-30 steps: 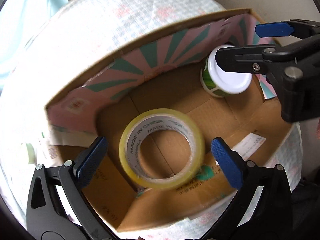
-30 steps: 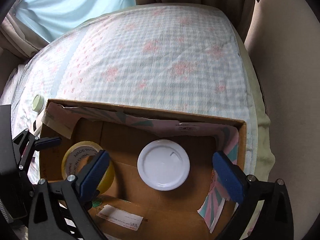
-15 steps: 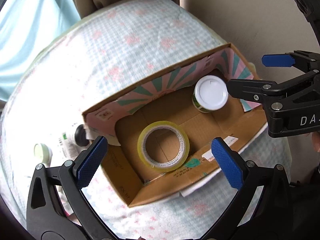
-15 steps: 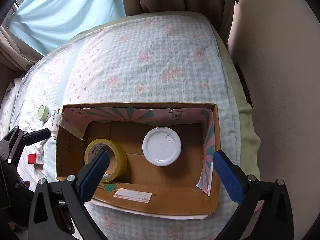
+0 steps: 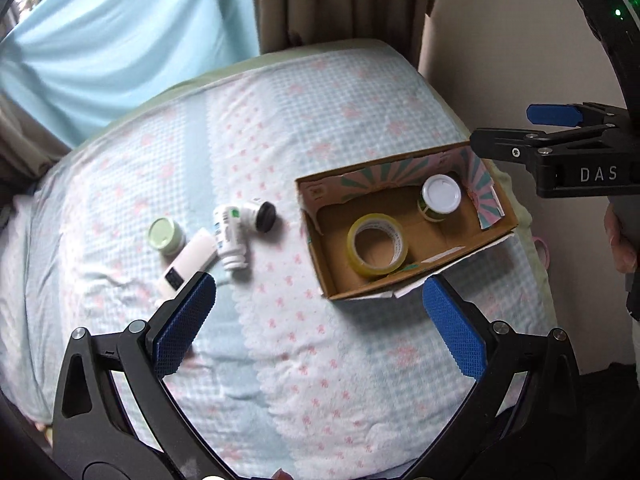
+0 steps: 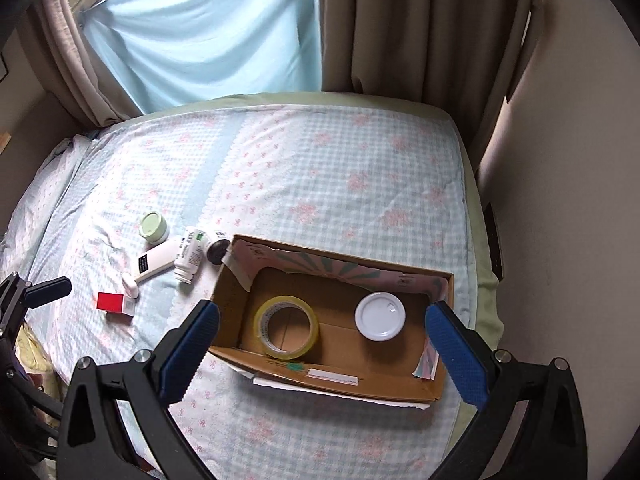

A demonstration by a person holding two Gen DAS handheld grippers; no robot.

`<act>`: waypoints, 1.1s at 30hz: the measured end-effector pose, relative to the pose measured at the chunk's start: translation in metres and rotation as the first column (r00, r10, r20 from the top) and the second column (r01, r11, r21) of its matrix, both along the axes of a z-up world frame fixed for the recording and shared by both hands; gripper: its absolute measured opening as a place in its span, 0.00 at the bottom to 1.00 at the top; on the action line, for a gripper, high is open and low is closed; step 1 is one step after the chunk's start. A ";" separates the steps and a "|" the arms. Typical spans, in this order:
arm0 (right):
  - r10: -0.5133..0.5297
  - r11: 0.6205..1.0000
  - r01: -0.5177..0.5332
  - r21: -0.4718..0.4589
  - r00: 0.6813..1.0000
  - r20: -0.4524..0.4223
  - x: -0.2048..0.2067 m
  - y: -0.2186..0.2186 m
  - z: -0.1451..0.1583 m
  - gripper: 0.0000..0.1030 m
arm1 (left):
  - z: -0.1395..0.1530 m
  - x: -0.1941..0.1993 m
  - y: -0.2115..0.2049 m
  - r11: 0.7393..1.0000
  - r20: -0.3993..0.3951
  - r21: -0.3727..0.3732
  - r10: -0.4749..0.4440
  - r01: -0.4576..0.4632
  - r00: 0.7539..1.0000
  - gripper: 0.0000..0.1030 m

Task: Organize rigid objects
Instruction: 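Lift both open tools out of the box and back over the bed, then grasp the red block with the left tool while the right tool grasps the white pill bottle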

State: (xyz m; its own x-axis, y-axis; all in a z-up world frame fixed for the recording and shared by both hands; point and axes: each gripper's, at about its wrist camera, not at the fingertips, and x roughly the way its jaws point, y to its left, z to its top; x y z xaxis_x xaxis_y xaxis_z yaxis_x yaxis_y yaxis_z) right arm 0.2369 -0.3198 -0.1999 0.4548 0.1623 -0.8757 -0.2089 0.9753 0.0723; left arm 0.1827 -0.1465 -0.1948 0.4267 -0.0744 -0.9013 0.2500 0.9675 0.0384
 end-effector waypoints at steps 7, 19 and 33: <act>0.106 0.994 -0.107 0.037 0.994 0.038 -0.017 0.056 0.022 1.00 | 0.010 -0.051 0.097 0.981 -0.005 -0.009 0.196 -0.196 0.981 1.00; 0.193 0.978 -0.191 0.082 0.981 -0.015 -0.030 0.138 0.021 1.00 | -0.031 -0.095 0.222 0.952 -0.053 0.025 0.307 -0.306 0.950 1.00; 0.073 0.987 -0.035 0.158 0.968 -0.238 0.046 0.219 -0.089 1.00 | -0.128 -0.022 0.259 0.971 -0.161 0.202 -0.098 0.130 0.982 1.00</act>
